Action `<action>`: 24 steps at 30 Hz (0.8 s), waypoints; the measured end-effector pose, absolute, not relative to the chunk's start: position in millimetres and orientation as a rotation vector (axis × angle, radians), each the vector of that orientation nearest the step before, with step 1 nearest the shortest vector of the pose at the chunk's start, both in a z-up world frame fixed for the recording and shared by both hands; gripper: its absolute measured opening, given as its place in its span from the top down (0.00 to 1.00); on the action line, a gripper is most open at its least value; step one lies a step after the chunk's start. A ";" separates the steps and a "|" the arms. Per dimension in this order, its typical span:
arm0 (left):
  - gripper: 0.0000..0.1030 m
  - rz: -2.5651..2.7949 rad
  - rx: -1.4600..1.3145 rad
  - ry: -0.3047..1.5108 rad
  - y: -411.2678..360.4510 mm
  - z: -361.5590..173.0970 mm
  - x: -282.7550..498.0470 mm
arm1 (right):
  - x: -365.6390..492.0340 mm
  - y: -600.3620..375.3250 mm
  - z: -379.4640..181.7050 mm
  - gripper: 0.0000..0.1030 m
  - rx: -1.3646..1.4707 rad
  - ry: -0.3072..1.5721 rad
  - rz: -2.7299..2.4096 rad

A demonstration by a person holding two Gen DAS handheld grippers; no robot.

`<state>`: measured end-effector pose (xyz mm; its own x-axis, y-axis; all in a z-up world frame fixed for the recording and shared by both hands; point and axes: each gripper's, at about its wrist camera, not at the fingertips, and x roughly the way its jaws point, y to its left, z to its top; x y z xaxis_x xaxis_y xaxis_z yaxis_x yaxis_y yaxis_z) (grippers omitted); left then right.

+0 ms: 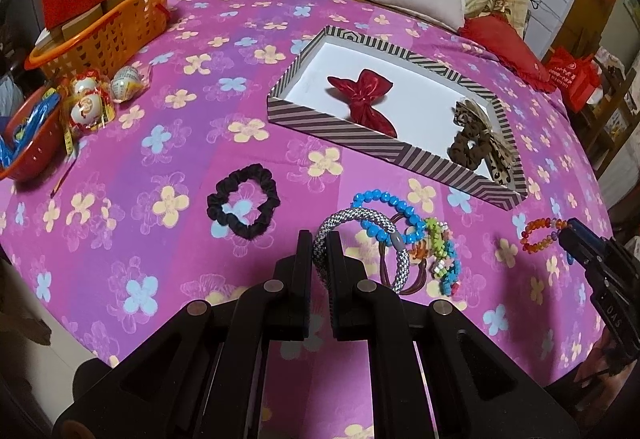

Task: Organize jewelry
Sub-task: 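Lift the bead bracelet and silver bangle toward the white tray with both tools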

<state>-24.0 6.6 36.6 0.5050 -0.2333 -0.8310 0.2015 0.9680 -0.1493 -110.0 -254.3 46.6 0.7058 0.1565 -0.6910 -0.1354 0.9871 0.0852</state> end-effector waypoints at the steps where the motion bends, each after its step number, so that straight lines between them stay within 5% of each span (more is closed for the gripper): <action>1: 0.95 -0.262 -0.032 1.007 5.4 37.1 -23.3 | -109.1 -254.7 46.1 0.81 0.030 0.772 0.163; 24: 0.95 -0.267 0.037 0.979 -32.2 48.0 15.7 | -56.2 -251.8 52.4 0.81 0.076 0.770 0.196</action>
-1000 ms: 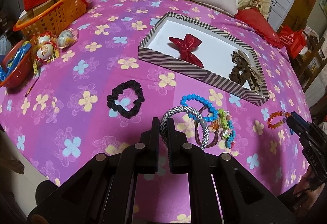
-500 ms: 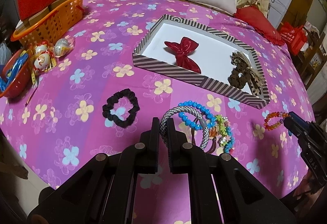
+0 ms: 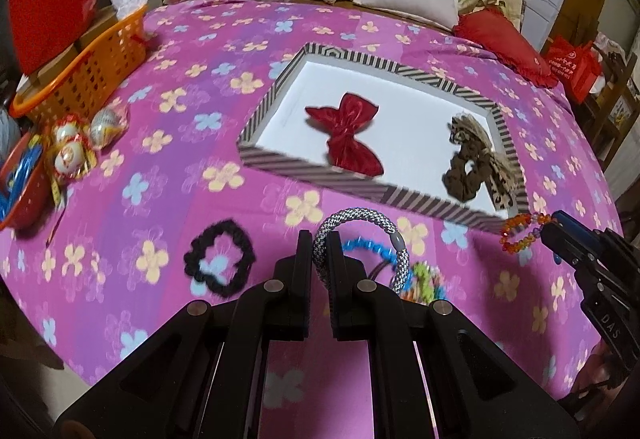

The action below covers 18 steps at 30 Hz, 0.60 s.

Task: Organize jewelry
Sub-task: 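Lift the bead bracelet and silver bangle toward the white tray with both tools, then lower the silver bangle and bead bracelet into the tray and open both tools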

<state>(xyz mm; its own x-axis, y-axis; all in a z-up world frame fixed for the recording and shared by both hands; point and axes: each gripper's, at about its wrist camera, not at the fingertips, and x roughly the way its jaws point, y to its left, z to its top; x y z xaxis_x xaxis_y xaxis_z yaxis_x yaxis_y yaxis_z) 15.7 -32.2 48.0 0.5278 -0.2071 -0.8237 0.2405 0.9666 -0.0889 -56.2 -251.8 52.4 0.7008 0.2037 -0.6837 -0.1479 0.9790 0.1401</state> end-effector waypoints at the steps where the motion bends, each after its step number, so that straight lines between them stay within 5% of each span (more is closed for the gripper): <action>1: 0.95 -0.269 0.038 0.978 -34.4 48.9 20.0 | -52.0 -252.5 54.1 0.81 0.080 0.768 0.198; 18: 0.95 -0.283 0.043 0.994 -88.6 42.5 99.3 | 45.8 -255.0 42.7 0.81 0.137 0.802 0.215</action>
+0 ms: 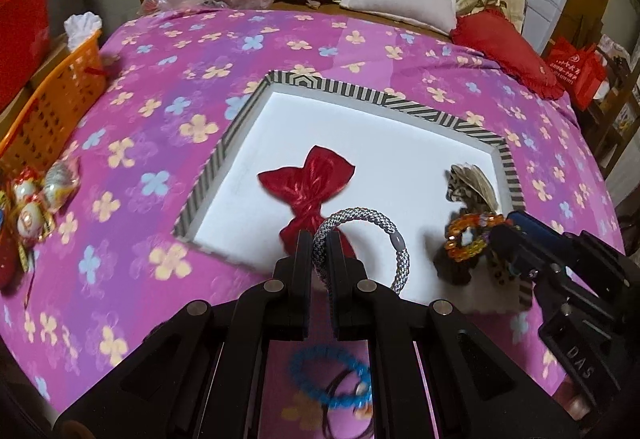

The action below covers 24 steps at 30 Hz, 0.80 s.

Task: Organize jewelry
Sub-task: 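Lower the silver bangle and bead bracelet into the tray and open both tools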

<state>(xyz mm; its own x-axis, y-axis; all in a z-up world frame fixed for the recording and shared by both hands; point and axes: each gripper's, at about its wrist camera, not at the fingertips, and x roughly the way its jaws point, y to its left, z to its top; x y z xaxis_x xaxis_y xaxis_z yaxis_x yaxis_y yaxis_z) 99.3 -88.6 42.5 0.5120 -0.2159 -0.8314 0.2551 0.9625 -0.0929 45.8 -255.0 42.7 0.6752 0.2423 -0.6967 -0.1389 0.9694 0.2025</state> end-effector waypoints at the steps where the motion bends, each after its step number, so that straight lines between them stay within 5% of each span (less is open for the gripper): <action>1: 0.95 -0.281 0.043 1.000 -90.9 38.8 103.7 | 51.5 -256.1 39.0 0.81 0.147 0.809 0.214; 24: 0.92 -0.224 0.085 1.084 -110.3 -15.2 133.6 | 76.5 -277.0 -18.8 0.79 0.235 0.931 0.176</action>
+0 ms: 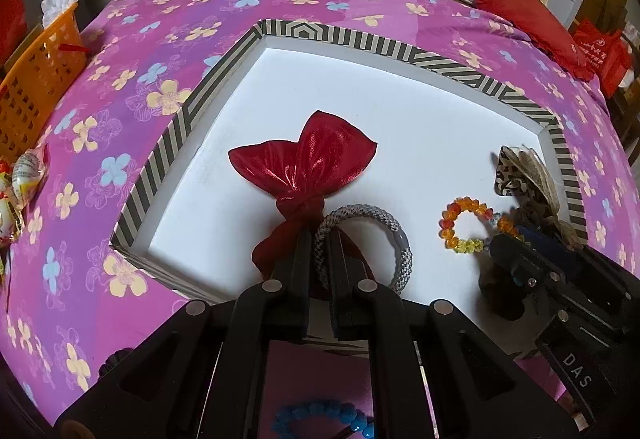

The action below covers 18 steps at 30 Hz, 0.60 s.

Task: Organize jewelry
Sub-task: 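Lower the silver bangle and bead bracelet into the tray and open both tools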

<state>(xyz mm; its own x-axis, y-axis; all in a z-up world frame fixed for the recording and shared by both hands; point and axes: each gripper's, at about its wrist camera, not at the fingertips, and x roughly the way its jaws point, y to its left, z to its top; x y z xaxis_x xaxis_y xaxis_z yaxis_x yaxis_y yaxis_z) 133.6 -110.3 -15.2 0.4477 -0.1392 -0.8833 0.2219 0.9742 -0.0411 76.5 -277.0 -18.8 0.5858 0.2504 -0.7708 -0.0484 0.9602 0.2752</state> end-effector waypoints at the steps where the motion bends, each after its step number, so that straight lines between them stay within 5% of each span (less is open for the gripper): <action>1: 0.89 -0.222 0.090 1.088 -110.9 -16.3 133.6 | 74.8 -277.8 -17.8 0.70 0.238 0.925 0.173; 3: 0.80 -0.225 0.095 1.092 -111.3 -17.9 133.1 | 71.3 -278.7 -14.9 0.53 0.242 0.909 0.167; 7: 0.60 -0.235 0.087 1.086 -110.2 -15.6 128.8 | 62.7 -280.4 -6.7 0.53 0.225 0.888 0.159; 18: 0.57 -0.250 0.100 1.028 -101.8 9.9 93.7 | 18.3 -275.9 22.1 0.53 0.214 0.828 0.159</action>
<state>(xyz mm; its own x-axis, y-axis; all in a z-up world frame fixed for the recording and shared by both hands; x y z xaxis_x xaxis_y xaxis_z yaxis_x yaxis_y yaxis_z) 93.7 -101.8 9.9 0.4913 -0.1587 -0.8564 0.2524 0.9670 -0.0344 18.3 -275.9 22.1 0.6668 0.2229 -0.7111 -0.0565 0.9666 0.2501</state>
